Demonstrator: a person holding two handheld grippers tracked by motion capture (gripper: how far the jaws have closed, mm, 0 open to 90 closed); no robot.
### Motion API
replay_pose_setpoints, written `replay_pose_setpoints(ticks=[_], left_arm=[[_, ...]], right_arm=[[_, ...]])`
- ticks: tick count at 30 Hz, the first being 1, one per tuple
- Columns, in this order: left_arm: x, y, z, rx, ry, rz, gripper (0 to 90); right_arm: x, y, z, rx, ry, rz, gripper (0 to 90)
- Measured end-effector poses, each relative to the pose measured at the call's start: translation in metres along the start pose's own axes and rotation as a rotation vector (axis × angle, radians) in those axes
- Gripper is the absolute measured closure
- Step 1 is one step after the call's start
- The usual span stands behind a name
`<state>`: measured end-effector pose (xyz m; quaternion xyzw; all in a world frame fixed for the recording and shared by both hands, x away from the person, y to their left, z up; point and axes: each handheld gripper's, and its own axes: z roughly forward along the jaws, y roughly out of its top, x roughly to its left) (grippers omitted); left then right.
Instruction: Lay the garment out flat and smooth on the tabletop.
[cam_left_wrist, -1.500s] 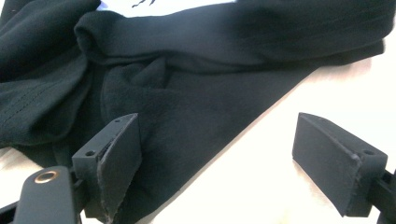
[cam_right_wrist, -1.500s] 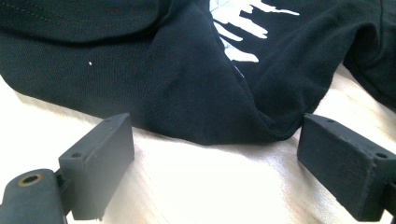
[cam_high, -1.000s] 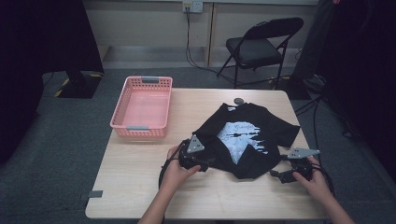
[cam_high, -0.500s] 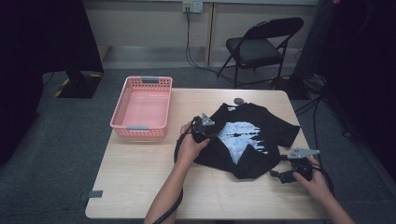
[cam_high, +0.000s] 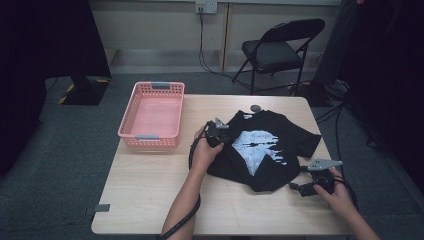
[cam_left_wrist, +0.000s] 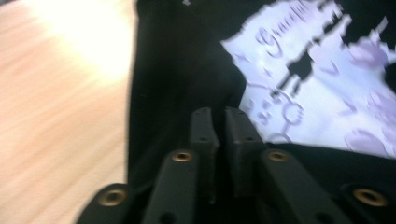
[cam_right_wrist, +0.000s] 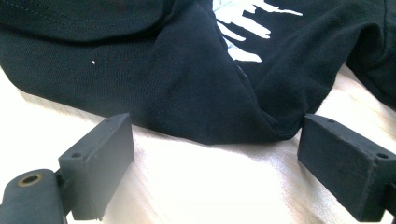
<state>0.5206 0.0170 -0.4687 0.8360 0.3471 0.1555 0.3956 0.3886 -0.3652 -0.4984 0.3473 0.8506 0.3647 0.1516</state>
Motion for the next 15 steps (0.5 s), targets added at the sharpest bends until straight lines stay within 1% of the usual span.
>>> replay_pose_setpoints(ticks=[1,3,4,5,6,7,8,9,10,11,12,13,14,15], left_arm=[[0.003,0.002,-0.001,-0.002,0.006,-0.009,86.4],[0.01,0.004,-0.004,-0.009,0.02,-0.022,87.3],[0.013,0.006,-0.005,-0.012,0.035,-0.027,87.6],[0.021,0.007,-0.008,-0.038,0.078,-0.052,87.5],[0.021,0.007,-0.008,-0.038,0.078,-0.052,87.5],[0.029,0.007,-0.011,-0.051,0.12,-0.092,87.6],[0.029,0.007,-0.011,-0.051,0.12,-0.092,87.6],[0.033,0.006,-0.011,-0.049,0.141,-0.113,87.6],[0.039,0.004,-0.012,-0.049,0.156,-0.141,87.3],[0.039,0.004,-0.012,-0.049,0.156,-0.141,84.9],[0.041,0.004,-0.013,-0.062,0.182,-0.146,84.9],[0.043,0.003,-0.012,-0.103,0.208,-0.127,55.4],[0.043,0.003,-0.012,-0.103,0.208,-0.127,49.7],[0.041,0.003,-0.013,-0.113,0.193,-0.146,49.7]], right_arm=[[0.0,0.0,0.0,0.0,0.0,0.0,10.1],[0.0,0.0,0.0,0.0,0.0,0.0,10.1],[0.0,0.0,0.0,0.0,0.0,0.0,10.1],[0.0,0.0,0.0,0.0,0.0,0.0,10.1],[0.0,0.0,0.0,0.0,0.0,0.0,10.1],[0.0,0.0,0.0,0.0,0.0,0.0,10.1],[0.0,0.0,0.0,0.0,0.0,0.0,10.1],[0.0,0.0,0.0,0.0,0.0,0.0,10.1],[0.0,0.0,0.0,0.0,0.0,0.0,10.1],[0.0,0.0,0.0,0.0,0.0,0.0,10.1],[0.0,0.0,0.0,0.0,0.0,0.0,10.1],[0.0,0.0,0.0,0.0,0.0,0.0,10.1],[0.0,0.0,0.0,0.0,0.0,0.0,10.1],[0.0,0.0,0.0,0.0,0.0,0.0,10.1]])
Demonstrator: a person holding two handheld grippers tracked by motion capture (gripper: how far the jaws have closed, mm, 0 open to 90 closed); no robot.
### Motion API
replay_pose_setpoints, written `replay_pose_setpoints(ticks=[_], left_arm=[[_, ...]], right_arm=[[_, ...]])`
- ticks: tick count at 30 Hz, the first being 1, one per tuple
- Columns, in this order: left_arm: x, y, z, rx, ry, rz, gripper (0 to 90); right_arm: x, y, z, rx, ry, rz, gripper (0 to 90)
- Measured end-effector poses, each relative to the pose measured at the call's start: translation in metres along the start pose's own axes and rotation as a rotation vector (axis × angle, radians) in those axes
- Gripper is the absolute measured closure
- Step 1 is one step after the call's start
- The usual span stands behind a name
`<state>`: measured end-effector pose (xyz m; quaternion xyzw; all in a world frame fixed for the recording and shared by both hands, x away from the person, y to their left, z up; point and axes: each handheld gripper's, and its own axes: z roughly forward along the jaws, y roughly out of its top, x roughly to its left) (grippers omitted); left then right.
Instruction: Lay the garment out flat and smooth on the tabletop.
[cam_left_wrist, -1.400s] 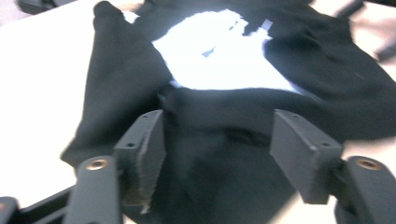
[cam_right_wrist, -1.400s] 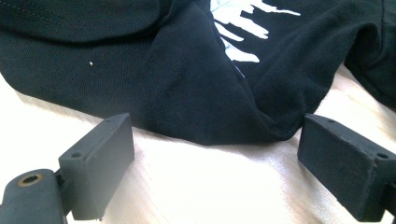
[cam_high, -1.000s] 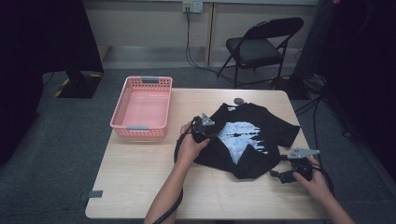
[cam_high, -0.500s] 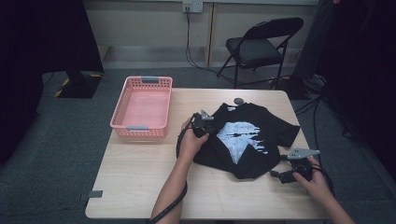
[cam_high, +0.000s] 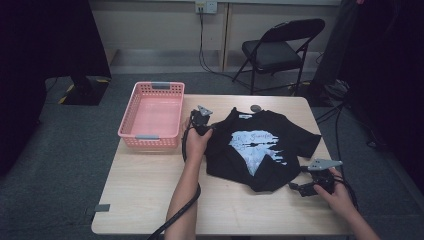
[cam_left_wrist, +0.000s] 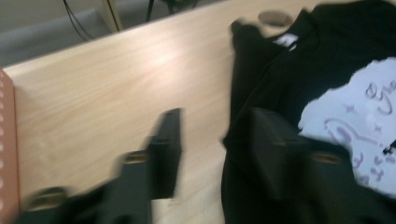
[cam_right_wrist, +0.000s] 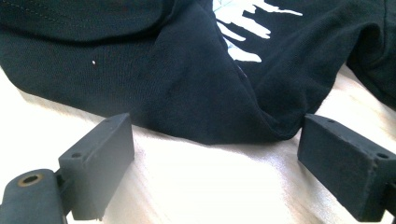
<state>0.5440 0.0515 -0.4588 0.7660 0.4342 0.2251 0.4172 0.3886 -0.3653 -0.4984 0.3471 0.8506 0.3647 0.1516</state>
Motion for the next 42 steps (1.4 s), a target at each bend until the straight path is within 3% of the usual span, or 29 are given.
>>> replay_pose_setpoints(ticks=[1,2,3,5,8,12,14,16,19,24,28,30,34,36,39,42], left_arm=[[-0.007,0.0,-0.003,-0.016,-0.032,-0.016,40.7],[-0.007,0.0,-0.003,-0.016,-0.032,-0.016,37.8],[-0.014,0.0,-0.006,-0.009,-0.032,-0.001,40.3],[-0.028,0.0,-0.011,-0.011,-0.085,0.055,43.1],[-0.047,-0.002,-0.014,-0.023,-0.141,0.1,46.0],[-0.059,-0.007,-0.002,0.041,-0.197,0.105,47.7],[-0.058,-0.013,0.012,0.084,-0.168,0.115,47.3],[-0.056,-0.015,0.017,0.092,-0.158,0.111,47.3],[-0.054,-0.02,0.027,0.13,-0.167,0.09,52.8],[-0.058,-0.017,0.035,0.155,-0.136,0.145,57.5],[-0.057,-0.014,0.037,0.172,-0.124,0.126,65.0],[-0.057,-0.012,0.038,0.186,-0.121,0.138,66.5],[-0.054,-0.01,0.038,0.193,-0.119,0.147,82.8],[-0.053,-0.01,0.038,0.195,-0.122,0.126,83.6],[-0.051,-0.007,0.033,0.191,-0.129,0.126,84.2],[-0.047,-0.001,0.024,0.161,-0.146,0.095,84.2]], right_arm=[[0.0,0.0,0.0,0.0,0.0,0.0,10.1],[0.0,0.0,0.0,0.0,0.0,0.0,10.1],[0.0,0.0,0.0,0.0,0.0,0.0,10.1],[0.0,0.0,0.0,0.0,0.001,0.0,10.1],[0.0,0.0,0.0,0.0,0.001,0.0,10.1],[0.0,0.0,0.0,0.0,0.001,0.0,10.0],[0.0,0.0,0.0,0.0,0.001,0.0,10.1],[0.0,0.0,0.0,0.0,0.001,0.0,10.1],[0.0,0.0,0.0,0.0,0.001,0.0,10.0],[0.0,0.0,0.0,0.0,0.001,0.0,10.1],[0.0,0.0,0.0,0.0,0.002,-0.001,10.1],[0.0,0.0,0.0,0.0,0.002,-0.001,10.0],[0.0,0.0,0.0,0.0,0.002,-0.002,10.1],[0.0,0.0,0.0,0.0,0.003,-0.002,10.0],[0.0,0.0,0.0,0.0,0.003,-0.002,10.1],[0.0,0.0,0.0,0.0,0.003,-0.002,10.1]])
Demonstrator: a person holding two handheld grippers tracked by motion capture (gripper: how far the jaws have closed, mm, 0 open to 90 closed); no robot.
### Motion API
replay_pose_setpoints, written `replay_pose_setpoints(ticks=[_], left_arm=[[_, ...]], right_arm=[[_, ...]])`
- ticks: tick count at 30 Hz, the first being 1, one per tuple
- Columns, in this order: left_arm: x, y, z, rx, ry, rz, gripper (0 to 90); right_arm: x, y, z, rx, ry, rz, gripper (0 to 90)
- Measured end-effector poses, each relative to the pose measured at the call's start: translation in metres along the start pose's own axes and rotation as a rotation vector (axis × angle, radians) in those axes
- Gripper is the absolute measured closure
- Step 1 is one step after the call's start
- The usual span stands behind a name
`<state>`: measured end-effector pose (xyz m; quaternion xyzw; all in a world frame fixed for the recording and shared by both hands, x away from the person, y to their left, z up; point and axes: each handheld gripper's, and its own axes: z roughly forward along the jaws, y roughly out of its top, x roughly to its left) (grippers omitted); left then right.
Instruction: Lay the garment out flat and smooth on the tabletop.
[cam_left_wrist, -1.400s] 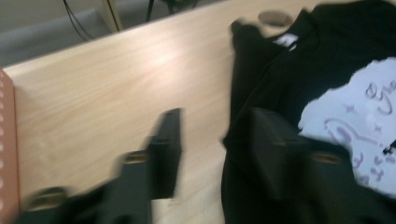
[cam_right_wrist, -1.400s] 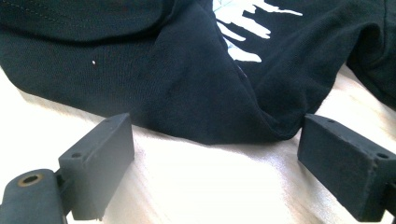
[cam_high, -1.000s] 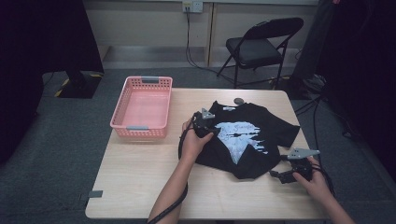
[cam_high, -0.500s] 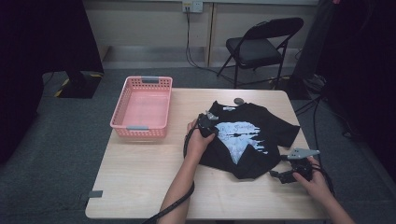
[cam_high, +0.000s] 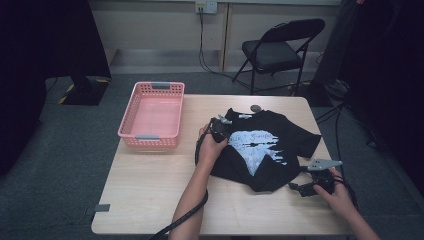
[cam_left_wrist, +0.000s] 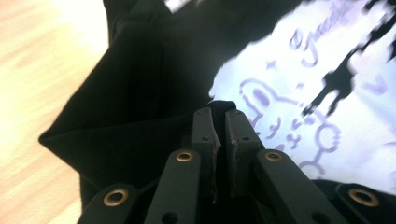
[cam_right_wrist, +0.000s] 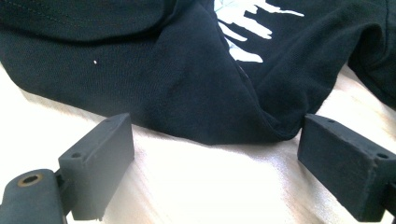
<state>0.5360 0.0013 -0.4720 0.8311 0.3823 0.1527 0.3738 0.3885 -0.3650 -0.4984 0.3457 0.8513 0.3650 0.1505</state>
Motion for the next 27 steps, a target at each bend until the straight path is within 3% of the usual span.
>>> replay_pose_setpoints(ticks=[3,6,27], left_arm=[[0.004,0.004,-0.011,-0.033,-0.014,-0.036,84.2],[0.009,0.007,-0.02,-0.054,-0.015,-0.047,84.1],[0.044,0.007,-0.063,-0.13,0.041,-0.118,83.2]], right_arm=[[0.0,0.0,0.0,0.0,0.001,0.0,10.1],[0.0,0.0,0.0,0.0,0.001,0.0,10.0],[0.0,0.0,0.0,0.0,0.001,0.0,10.0]])
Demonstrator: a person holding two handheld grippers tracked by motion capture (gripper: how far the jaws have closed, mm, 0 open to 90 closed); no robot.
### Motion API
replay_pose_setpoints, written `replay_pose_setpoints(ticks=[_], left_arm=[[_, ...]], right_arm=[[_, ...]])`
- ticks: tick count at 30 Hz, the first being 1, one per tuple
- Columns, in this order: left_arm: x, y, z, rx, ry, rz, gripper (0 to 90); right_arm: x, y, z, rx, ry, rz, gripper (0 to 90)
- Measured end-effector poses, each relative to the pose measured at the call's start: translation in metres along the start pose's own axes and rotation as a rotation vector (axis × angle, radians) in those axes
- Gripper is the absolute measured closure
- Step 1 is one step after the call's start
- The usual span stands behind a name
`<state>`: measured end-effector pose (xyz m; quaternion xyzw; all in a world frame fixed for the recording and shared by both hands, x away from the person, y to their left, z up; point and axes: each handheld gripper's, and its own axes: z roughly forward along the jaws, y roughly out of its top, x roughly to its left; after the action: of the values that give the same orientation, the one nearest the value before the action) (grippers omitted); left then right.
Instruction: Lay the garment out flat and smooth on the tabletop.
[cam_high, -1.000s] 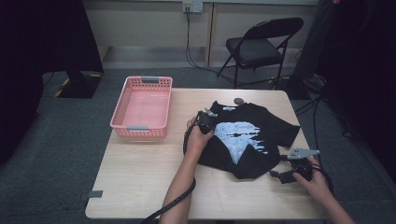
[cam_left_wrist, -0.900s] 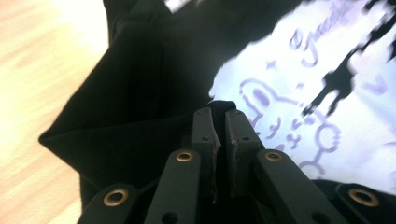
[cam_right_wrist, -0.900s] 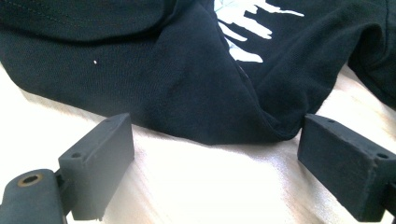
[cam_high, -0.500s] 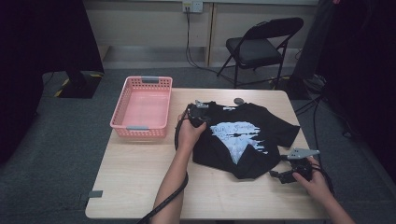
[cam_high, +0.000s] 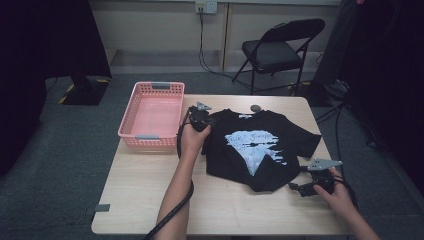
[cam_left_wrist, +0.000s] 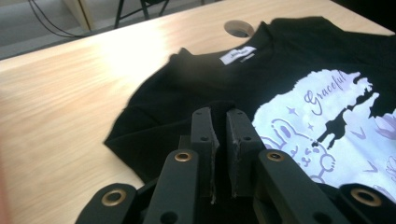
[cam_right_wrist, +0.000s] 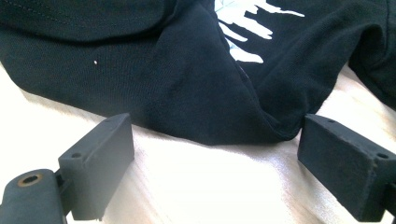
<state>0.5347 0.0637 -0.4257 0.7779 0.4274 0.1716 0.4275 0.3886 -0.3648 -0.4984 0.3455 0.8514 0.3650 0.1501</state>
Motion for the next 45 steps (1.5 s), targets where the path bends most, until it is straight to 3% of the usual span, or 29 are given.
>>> replay_pose_setpoints(ticks=[13,23,35,45], left_arm=[[0.027,-0.005,-0.027,-0.017,0.058,-0.028,82.6],[0.04,-0.016,-0.035,-0.007,0.092,-0.046,82.2],[0.045,-0.023,-0.038,0.02,0.146,-0.026,82.4],[0.05,-0.03,-0.045,0.024,0.166,-0.021,81.9]], right_arm=[[0.0,0.0,0.0,0.0,0.0,0.0,10.1],[0.0,0.0,0.0,0.0,0.0,0.0,10.1],[0.0,0.0,0.0,0.0,0.0,0.0,10.0],[0.0,0.0,0.0,0.0,0.0,0.0,10.1]])
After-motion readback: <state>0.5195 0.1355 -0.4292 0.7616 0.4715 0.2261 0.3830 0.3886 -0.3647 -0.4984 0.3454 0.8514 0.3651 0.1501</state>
